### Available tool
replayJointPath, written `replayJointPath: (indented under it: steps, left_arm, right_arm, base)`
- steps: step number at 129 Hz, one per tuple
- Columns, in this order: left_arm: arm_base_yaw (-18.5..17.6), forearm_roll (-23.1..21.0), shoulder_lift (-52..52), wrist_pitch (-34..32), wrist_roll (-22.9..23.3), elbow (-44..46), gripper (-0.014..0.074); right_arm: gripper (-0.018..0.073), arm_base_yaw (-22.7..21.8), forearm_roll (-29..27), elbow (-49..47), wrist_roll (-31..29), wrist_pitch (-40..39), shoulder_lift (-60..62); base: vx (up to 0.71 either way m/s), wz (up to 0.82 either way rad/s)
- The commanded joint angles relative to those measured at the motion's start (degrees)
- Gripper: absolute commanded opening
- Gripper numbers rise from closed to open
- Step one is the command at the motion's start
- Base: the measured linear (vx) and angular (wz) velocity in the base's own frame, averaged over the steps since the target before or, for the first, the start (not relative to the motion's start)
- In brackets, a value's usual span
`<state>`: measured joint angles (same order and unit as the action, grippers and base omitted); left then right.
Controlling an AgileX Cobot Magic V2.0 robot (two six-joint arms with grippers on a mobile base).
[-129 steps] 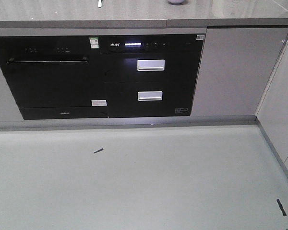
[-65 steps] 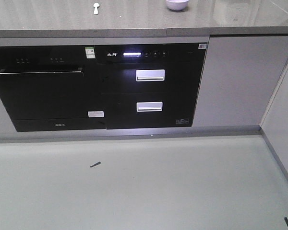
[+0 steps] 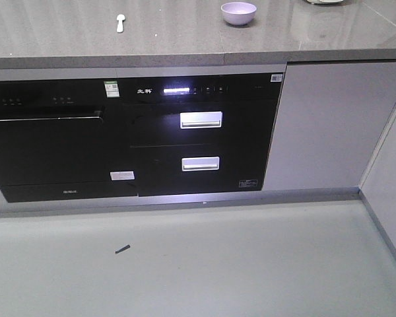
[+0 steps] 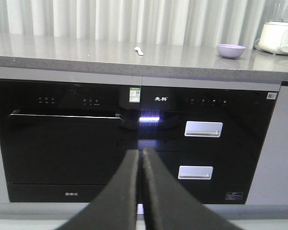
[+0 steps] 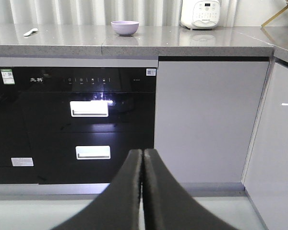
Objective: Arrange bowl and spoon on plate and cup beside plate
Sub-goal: 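Drive the base toward the counter holding the spoon and bowl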
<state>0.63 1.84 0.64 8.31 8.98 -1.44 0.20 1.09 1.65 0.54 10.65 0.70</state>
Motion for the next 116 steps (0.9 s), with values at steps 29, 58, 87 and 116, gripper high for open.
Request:
replayJointPath:
  steps: [29, 58, 87, 116]
  left_arm:
    - [-0.2, -0.54, 0.92, -3.93, 0.4, -0.59, -0.0006]
    - [-0.2, -0.54, 0.92, -3.93, 0.35, -0.59, -0.0006]
    - [-0.2, -0.54, 0.92, -3.93, 0.35, -0.59, -0.0006]
    - [-0.2, -0.54, 0.92, -3.93, 0.35, -0.59, -0.0006]
  right_arm:
    - [-0.0008, -0.14, 0.15, 0.36, -0.11, -4.31, 0.13]
    - [-0.0008, -0.14, 0.15, 0.36, -0.11, -4.31, 0.13]
    - [-0.0008, -0.14, 0.15, 0.36, -0.11, -4.31, 0.13]
    - [-0.0008, -0.14, 0.15, 0.36, -0.11, -4.31, 0.13]
  base:
    - [0.22, -0.01]
    - [0.23, 0.01]
    - [0.24, 0.02]
    - [0.24, 0.03]
